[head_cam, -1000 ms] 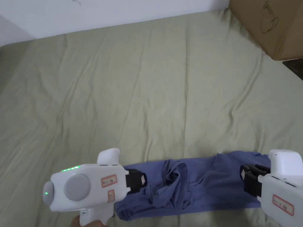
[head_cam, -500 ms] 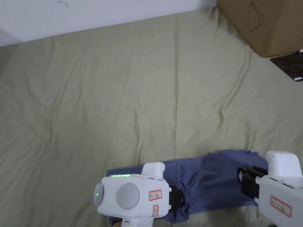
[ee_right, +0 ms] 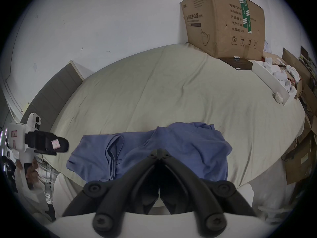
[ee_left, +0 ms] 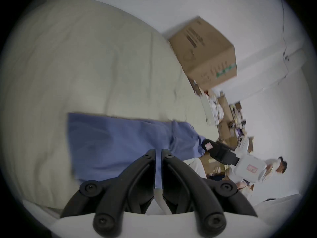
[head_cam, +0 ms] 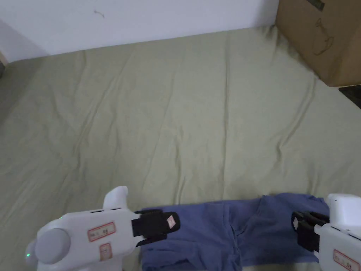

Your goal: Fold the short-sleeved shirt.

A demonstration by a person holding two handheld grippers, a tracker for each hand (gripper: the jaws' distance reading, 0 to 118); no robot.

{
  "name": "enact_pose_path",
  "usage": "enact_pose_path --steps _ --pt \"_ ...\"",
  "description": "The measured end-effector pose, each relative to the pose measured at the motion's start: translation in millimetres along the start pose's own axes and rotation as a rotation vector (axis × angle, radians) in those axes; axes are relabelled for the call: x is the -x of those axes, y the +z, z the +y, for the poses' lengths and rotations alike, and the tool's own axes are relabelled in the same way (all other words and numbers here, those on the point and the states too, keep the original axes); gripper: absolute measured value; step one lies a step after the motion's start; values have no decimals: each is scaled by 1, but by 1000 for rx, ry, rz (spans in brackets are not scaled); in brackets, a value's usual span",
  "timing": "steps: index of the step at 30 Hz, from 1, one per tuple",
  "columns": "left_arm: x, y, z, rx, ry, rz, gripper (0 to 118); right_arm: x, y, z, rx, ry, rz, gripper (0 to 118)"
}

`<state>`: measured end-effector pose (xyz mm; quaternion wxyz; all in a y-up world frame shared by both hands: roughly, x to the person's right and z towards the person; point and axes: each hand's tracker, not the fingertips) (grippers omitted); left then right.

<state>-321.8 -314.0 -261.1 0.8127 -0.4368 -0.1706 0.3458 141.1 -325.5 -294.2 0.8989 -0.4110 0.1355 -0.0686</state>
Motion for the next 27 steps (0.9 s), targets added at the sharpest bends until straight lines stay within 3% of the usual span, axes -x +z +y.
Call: enact_pose_path --steps 2,4,5,13,17,19,20,21,22,23,24,25,27 --pt "26 18 0 0 24 24 47 5 -2 2 4 14 -1 0" --pt "52 26 -1 11 61 13 95 10 -5 5 10 26 -2 0" --pt "61 25 -2 20 106 25 104 13 -6 6 13 35 -1 0" --pt "108 -32 2 140 341 -108 109 41 -11 17 25 93 -13 0" --pt "116 -52 9 145 369 -291 110 49 -13 18 35 113 -15 0" --pt "120 -61 8 156 390 -289 102 52 -16 18 43 124 -17 0" --pt "122 -65 7 163 390 -292 83 53 -17 19 47 128 -20 0" --pt "120 -65 3 183 389 -222 44 54 -18 19 51 131 -20 0" --pt "119 -71 0 205 366 -158 12 56 -19 19 55 133 -20 0" --pt "121 -75 -2 232 333 -104 11 56 -20 18 57 135 -20 0" --pt "121 -68 0 189 357 -229 11 57 -20 18 59 139 -22 0" --pt "126 -66 1 183 362 -242 11 58 -20 19 60 146 -25 0" --pt "122 -55 8 191 284 -183 10 58 -19 20 58 160 -32 0"
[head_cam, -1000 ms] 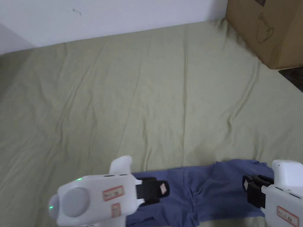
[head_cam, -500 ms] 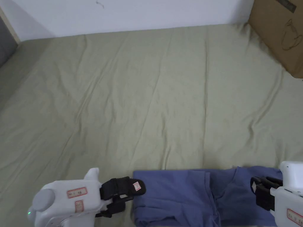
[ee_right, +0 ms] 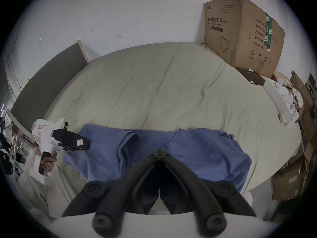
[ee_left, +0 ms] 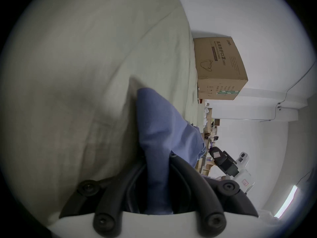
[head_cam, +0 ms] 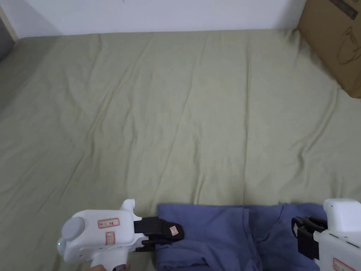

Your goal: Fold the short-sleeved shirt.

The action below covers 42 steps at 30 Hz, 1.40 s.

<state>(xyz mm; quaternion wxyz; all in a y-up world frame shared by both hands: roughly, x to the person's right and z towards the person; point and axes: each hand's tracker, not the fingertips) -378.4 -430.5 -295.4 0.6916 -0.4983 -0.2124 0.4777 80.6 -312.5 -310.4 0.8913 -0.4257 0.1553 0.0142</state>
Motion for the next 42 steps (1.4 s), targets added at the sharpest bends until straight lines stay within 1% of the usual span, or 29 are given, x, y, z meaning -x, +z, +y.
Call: enact_pose_path --steps 3,4,8,9,13,15,17,21,22,23,25,27,28,29,30,33,35,36,37,40,41,42 --pt "-12 24 3 -2 -40 7 10 -2 -1 1 -2 -9 3 0" --pt "-14 35 6 -21 -77 42 9 -3 -2 1 -6 -14 2 0" --pt "-14 100 21 -85 -107 159 9 -6 -3 -2 -4 -32 15 0" --pt "-15 118 23 -112 -156 226 9 -6 -4 -3 -3 -33 18 0" --pt "0 174 36 -152 -143 398 9 -8 -7 -8 5 -56 31 0" --pt "-3 186 36 -155 -131 473 9 -8 -9 -10 8 -66 44 0" --pt "-4 193 35 -161 -114 507 9 -8 -9 -11 9 -67 43 0" --pt "-41 177 18 -202 -111 510 9 -10 -10 -14 13 -78 51 0" --pt "-34 181 29 -204 -126 530 9 -11 -9 -15 10 -79 50 0" --pt "-47 178 28 -218 -134 550 9 -13 -8 -15 9 -79 52 0" --pt "-79 168 21 -233 -172 505 9 -16 -6 -15 1 -88 53 0" --pt "-125 145 4 -209 -185 474 9 -21 -4 -16 -6 -101 53 0" --pt "-139 136 1 -204 -204 474 9 -24 -3 -17 -12 -107 52 0" --pt "-155 121 -2 -185 -251 471 9 -27 -2 -17 -12 -115 54 0" --pt "-153 114 5 -159 -288 471 9 -29 -1 -18 -17 -123 52 0" --pt "-171 63 2 -90 -346 494 9 -39 2 -23 -24 -148 51 0" --pt "-165 27 4 -4 -323 492 9 -46 5 -27 -27 -166 47 0" --pt "-165 9 4 45 -341 486 9 -48 6 -28 -28 -173 45 0" --pt "-164 -4 4 46 -330 463 9 -51 7 -29 -29 -180 42 0" --pt "-169 -48 -2 107 -332 474 9 -61 10 -35 -29 -205 30 0" --pt "-170 -57 -2 135 -356 479 10 -63 11 -37 -29 -212 29 0" --pt "-173 -69 -4 131 -351 474 10 -66 11 -39 -28 -218 26 0"
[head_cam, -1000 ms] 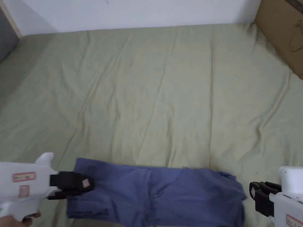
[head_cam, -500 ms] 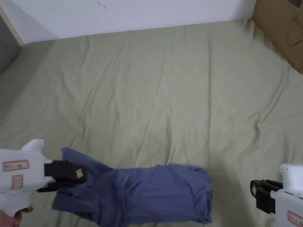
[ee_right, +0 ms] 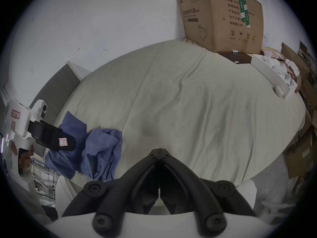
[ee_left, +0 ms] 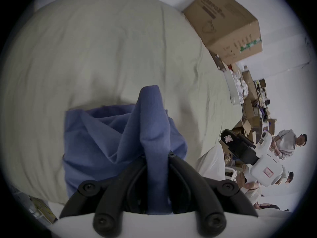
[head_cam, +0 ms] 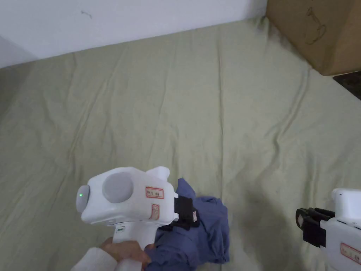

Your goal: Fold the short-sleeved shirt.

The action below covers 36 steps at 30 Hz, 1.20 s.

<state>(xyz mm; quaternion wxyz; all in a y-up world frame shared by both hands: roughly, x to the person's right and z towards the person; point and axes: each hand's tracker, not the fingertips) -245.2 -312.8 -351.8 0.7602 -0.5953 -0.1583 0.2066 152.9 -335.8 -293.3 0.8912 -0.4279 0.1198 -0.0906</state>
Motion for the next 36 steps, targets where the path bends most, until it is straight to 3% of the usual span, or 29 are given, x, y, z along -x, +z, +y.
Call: enact_pose_path --steps 3,4,6,7,8,12,13,14,15,16,19,26,36 --pt "-4 -15 7 31 9 9 17 -9 1 -4 6 -19 -15 0" --pt "-10 -17 7 39 12 -9 38 -12 0 -6 10 -25 -17 0" --pt "-13 -14 8 29 18 -63 92 -17 -1 -8 16 -39 -21 0" --pt "-14 -11 8 5 10 -74 110 -18 -2 -9 20 -43 -21 0" --pt "-22 -1 8 -26 -1 -79 112 -18 -2 -10 23 -46 -20 0" --pt "-18 26 6 -85 -23 -54 110 -17 -5 -12 29 -52 -15 0" --pt "-12 34 4 -109 -26 -45 100 -17 -6 -12 30 -50 -12 0" --pt "-6 41 2 -139 -28 -23 80 -16 -7 -13 31 -47 -8 0" --pt "0 45 0 -158 -42 7 46 -16 -7 -13 32 -46 -7 0" --pt "2 47 -1 -151 -48 45 4 -15 -8 -14 32 -45 -5 0" --pt "17 37 -11 -106 -34 86 1 -13 -9 -13 35 -42 1 0" --pt "6 -24 -24 11 -4 -107 1 -17 -12 -16 41 -50 -6 0" --pt "-22 -95 -29 86 -42 -81 0 -30 -18 -21 48 -51 -15 0"
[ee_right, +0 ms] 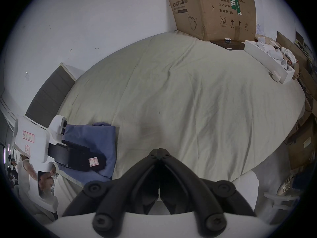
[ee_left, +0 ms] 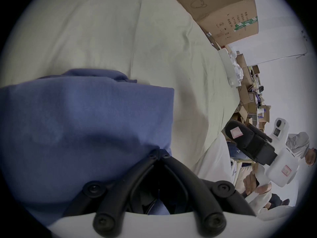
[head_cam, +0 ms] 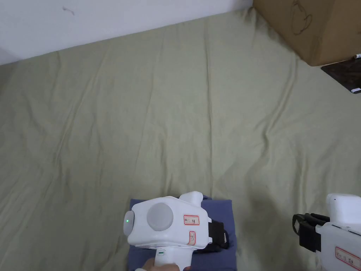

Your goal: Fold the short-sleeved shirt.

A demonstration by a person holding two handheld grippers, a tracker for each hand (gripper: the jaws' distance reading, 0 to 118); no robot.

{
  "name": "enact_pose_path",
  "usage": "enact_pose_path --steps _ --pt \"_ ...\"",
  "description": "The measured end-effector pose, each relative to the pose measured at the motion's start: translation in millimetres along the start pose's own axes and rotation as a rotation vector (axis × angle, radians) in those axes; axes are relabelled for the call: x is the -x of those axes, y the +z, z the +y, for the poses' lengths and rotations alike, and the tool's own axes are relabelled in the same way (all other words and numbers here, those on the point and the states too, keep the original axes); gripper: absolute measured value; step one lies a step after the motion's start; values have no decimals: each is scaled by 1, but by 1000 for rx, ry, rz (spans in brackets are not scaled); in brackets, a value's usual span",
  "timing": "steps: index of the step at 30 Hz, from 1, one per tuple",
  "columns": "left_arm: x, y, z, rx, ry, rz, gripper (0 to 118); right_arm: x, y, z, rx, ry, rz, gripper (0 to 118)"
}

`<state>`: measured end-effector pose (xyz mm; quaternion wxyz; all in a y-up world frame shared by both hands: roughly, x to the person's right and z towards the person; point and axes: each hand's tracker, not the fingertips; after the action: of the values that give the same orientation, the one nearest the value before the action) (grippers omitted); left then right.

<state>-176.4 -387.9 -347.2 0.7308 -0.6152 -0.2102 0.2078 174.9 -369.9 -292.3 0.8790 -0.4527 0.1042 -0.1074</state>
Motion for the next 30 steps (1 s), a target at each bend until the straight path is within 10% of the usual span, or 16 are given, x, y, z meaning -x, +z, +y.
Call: enact_pose_path --steps 13,25,30 --pt "0 73 -15 -166 -50 -103 0 50 10 14 20 92 47 0" --pt "122 186 -98 -413 225 -60 0 146 -46 50 78 323 335 0" --pt "146 183 -116 -430 297 -112 0 163 -95 35 181 398 256 0"
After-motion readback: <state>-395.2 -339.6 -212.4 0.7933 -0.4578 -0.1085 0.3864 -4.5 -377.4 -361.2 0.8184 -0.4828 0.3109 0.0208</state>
